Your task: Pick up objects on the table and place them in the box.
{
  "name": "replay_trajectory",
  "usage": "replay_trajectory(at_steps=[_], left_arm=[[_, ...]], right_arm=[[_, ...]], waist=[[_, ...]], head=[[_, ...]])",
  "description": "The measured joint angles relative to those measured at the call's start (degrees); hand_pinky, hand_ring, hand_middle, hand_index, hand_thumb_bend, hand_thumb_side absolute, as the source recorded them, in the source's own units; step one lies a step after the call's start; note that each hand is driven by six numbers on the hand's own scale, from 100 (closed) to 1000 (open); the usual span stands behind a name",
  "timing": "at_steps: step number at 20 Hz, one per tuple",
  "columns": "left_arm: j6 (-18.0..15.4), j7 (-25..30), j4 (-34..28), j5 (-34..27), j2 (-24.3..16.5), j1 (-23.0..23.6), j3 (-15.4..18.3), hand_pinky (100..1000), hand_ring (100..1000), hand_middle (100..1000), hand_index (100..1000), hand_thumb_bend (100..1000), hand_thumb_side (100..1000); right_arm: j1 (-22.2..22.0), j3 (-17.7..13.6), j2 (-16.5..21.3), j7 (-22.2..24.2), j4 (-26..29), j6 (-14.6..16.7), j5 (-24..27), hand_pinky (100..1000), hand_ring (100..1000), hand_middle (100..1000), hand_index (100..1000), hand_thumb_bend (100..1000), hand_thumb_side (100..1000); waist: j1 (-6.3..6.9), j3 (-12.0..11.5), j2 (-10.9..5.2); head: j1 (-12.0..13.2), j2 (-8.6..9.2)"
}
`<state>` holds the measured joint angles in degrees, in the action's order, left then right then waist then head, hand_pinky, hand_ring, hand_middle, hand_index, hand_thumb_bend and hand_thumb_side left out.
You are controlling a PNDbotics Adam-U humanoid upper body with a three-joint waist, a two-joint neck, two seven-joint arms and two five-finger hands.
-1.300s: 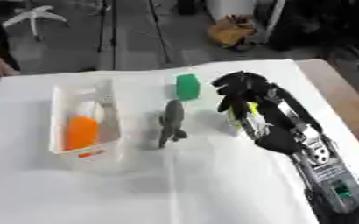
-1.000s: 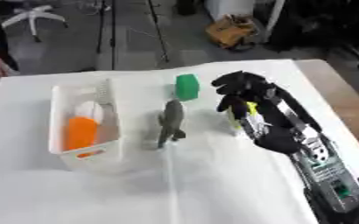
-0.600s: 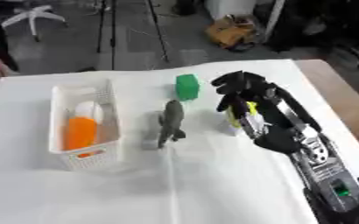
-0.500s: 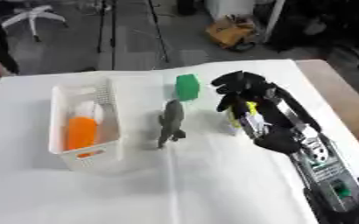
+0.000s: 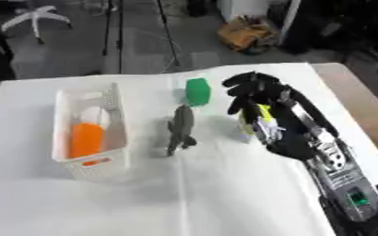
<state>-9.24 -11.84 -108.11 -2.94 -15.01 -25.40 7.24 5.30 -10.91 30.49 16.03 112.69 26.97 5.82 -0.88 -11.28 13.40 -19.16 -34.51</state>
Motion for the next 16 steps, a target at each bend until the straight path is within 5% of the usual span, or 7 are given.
replay_trajectory(at_steps=[7, 10, 11, 16], left_arm=[[0.6, 0.7, 0.0, 0.0, 0.0, 0.2, 0.0, 456, 742, 840, 878, 404, 1000], [0.7, 1.0, 0.1, 0.0, 0.0, 0.2, 0.0, 454, 742, 841, 879, 405, 1000], [0.7, 1.2, 0.2, 0.1, 0.0, 0.2, 0.0, 454, 742, 841, 879, 405, 1000], [0.8, 1.6, 0.4, 0.2, 0.0, 0.3, -0.1, 453, 742, 841, 880, 405, 1000]], right_arm=[[3.5, 0.0, 5.7, -2.4, -5.9, 1.2, -0.5, 621, 615, 835, 804, 100, 533], [4.8, 0.3, 7.6, -2.8, -8.7, 2.1, -1.8, 716, 685, 869, 820, 100, 472], [5.4, 0.4, 8.3, -2.9, -9.7, 2.5, -2.5, 777, 726, 886, 828, 100, 536], [8.6, 1.4, 11.8, -2.4, -15.2, 5.2, -6.6, 869, 783, 914, 850, 122, 541]], waist=[[0.00, -0.1, -0.02], [0.00, -0.1, -0.02], [0.00, -0.1, -0.02], [0.00, -0.1, -0.02]], head=[[0.0, -0.05], [-0.1, -0.07], [-0.1, -0.10], [-0.4, -0.20]])
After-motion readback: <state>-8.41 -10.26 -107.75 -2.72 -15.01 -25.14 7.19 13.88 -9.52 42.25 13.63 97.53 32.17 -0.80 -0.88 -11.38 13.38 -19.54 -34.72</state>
